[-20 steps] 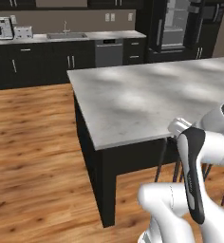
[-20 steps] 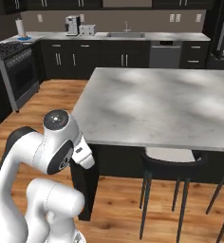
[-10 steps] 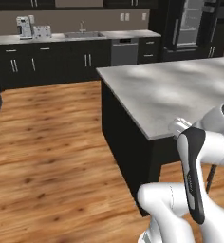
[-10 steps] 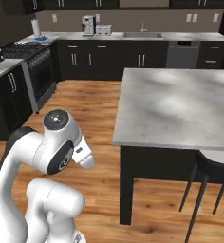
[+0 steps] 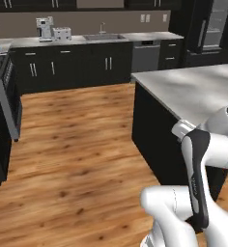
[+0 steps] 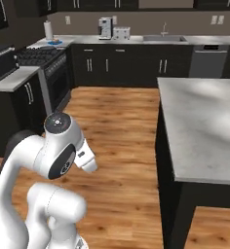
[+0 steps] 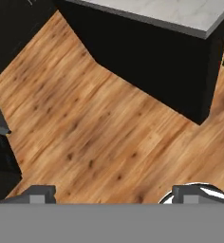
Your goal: Place the cold items (mushroom and tomato) from the fridge in one tupperware on the dining counter. Place the warm items (kebab skewer and hot dog) in the stove area in another tupperware.
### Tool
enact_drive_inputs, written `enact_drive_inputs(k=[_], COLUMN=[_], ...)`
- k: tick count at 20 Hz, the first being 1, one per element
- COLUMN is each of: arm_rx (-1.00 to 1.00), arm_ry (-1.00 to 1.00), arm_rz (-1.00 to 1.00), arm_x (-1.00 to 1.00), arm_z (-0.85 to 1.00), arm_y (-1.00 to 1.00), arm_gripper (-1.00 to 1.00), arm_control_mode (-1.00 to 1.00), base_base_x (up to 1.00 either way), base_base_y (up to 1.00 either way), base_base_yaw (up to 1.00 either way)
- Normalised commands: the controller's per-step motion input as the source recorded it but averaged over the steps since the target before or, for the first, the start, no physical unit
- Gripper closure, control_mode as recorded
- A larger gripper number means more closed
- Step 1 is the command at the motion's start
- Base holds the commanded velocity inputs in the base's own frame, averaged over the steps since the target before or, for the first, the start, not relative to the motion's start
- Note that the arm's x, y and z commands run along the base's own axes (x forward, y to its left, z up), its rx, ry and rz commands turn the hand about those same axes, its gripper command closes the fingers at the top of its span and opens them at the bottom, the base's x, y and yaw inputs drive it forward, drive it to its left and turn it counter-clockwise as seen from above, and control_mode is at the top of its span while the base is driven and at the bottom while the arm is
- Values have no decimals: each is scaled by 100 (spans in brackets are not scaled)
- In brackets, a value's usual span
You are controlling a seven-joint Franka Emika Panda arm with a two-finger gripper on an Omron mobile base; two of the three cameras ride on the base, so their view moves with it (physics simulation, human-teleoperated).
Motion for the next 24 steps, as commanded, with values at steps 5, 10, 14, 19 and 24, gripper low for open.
enact_drive_inputs(k=[5,10,14,19,24], arm_rx=[0,0,0,0,0], arm_ry=[0,0,0,0,0], arm_rz=[0,0,0,0,0], arm_x=[0,0,0,0,0], arm_z=[0,0,0,0,0], arm_y=[0,0,0,0,0], arm_gripper=[-100,-100,-100,-100,-100], arm_control_mode=[100,100,100,100,100], base_base_x=[100,100,100,100,100], base_base_y=[95,50,27,31,26], base_base_yaw=[1,6,3,6,6])
